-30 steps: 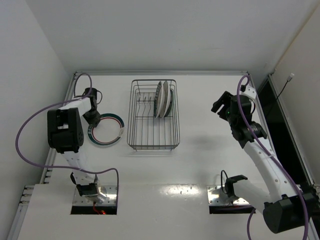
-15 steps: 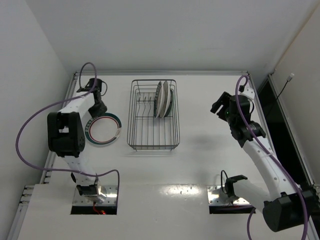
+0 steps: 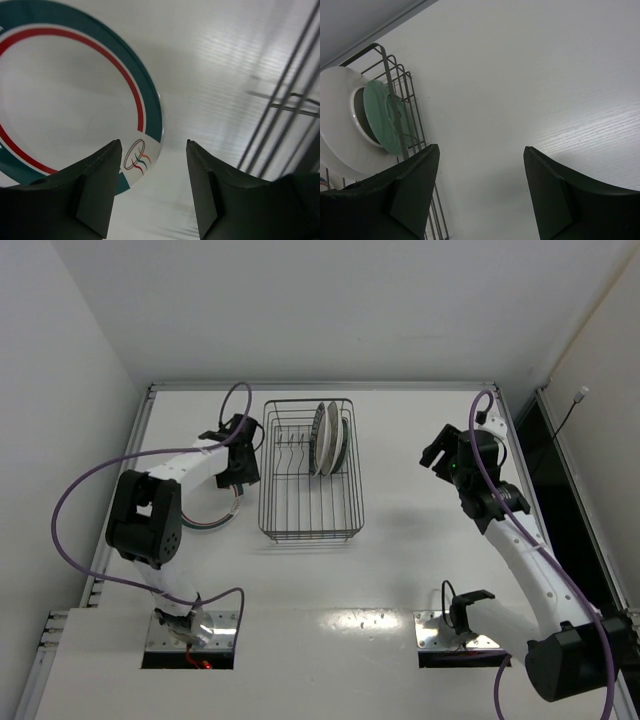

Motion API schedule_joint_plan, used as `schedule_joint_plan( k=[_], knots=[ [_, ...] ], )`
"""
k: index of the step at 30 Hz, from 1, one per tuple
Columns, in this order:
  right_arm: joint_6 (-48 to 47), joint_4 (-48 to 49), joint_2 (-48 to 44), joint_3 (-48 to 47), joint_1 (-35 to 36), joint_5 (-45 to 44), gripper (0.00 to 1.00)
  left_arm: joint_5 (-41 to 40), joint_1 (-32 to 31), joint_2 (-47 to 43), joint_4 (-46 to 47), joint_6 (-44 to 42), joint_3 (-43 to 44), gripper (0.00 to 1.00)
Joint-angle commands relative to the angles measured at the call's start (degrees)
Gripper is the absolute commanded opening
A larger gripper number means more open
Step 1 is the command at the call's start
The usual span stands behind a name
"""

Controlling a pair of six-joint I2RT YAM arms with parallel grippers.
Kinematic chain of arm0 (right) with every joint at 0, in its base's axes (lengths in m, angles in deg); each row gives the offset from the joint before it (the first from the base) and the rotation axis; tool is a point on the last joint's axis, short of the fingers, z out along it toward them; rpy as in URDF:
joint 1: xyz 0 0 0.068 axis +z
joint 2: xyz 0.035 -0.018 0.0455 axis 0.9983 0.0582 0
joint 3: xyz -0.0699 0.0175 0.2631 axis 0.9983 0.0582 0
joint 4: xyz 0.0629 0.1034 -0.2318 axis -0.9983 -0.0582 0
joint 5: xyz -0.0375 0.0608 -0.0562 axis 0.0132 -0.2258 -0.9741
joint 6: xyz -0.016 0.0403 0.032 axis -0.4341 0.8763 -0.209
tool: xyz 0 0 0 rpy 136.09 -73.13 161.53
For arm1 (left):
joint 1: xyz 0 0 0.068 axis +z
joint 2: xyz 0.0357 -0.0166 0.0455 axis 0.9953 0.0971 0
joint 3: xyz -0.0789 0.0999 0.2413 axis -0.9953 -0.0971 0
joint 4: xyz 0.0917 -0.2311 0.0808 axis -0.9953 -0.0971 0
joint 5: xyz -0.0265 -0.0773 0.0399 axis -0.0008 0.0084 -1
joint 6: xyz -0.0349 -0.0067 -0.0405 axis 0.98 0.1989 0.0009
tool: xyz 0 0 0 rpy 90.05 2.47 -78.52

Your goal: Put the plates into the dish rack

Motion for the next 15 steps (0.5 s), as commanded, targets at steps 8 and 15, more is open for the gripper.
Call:
schedule_joint_plan(
  k=[8, 15],
  knots=[
    [0.64, 2.46, 0.08, 0.20, -0.19, -0.23, 0.65, -2.67, -1.77, 5.21, -0.42, 0.38, -1.55, 0.54],
    [0.64, 2.46, 0.08, 0.20, -0.72, -0.23, 0.65, -2.67, -2.29, 10.13, -0.95, 0.38, -1.55, 0.47]
  ],
)
